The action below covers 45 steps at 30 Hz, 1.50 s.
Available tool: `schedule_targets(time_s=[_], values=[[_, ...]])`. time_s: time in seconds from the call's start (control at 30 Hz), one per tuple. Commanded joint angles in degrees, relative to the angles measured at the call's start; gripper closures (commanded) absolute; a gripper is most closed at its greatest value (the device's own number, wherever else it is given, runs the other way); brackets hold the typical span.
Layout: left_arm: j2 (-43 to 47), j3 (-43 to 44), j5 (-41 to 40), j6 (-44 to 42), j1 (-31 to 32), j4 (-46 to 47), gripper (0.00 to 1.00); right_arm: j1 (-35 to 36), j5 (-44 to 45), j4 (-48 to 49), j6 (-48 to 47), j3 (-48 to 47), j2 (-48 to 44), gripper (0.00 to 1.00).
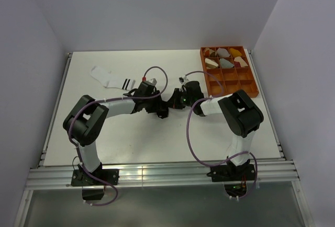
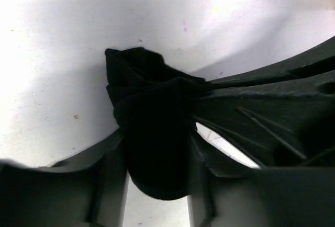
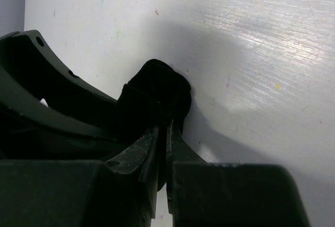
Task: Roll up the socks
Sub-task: Roll the sock at the center of the board, then pick up the sock at the center of the board.
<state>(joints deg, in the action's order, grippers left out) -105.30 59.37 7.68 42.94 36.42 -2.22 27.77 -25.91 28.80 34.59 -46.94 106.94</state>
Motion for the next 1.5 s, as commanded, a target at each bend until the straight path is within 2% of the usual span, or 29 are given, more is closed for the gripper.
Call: schedule_targets(time_s=[0.0, 0.03, 0.1, 0.23, 0.43, 0.57, 0.83, 1.07, 1.47], values=[[-2.0, -3.2, 2.6, 0.4, 0.7, 0.9, 0.59, 1.0, -0.6, -0.8, 0.7, -1.8, 0.5, 0.9], [-1.9, -3.6, 2.9, 0.4, 0.7, 1.6, 0.67, 1.0, -0.5, -1.3, 0.7, -1.9, 0.0, 0.85], [-1.3, -4.3, 3.1, 0.4, 0.6, 1.7, 0.91, 0.6, 0.0, -2.9, 0.6, -2.4, -1.6, 0.78], [-0.1, -6.0, 4.4, 0.4, 0.1, 6.2, 0.99, -0.3, 2.3, -7.8, 1.1, -3.6, -6.7, 0.57], [2.5, -8.4, 5.2, 0.6, -0.2, 10.1, 1.0, -1.1, 10.0, -18.2, 3.2, -4.7, -14.8, 0.38], [4.5, -9.5, 5.7, 0.6, -0.2, 12.8, 1.0, -1.1, 13.5, -22.9, 6.6, -4.8, -19.7, 0.34], [9.6, -12.9, 8.2, -0.1, -0.2, 20.7, 1.0, -0.2, 15.1, -29.8, 12.2, -4.7, -21.2, 0.24], [10.8, -15.9, 10.6, -0.5, -0.2, 27.9, 1.0, 0.8, 13.5, -26.4, 16.5, -2.9, -22.4, 0.21], [12.3, -18.7, 12.7, -1.5, -0.2, 38.5, 1.0, 4.7, 16.2, -30.8, 15.3, -7.6, -18.2, 0.17]])
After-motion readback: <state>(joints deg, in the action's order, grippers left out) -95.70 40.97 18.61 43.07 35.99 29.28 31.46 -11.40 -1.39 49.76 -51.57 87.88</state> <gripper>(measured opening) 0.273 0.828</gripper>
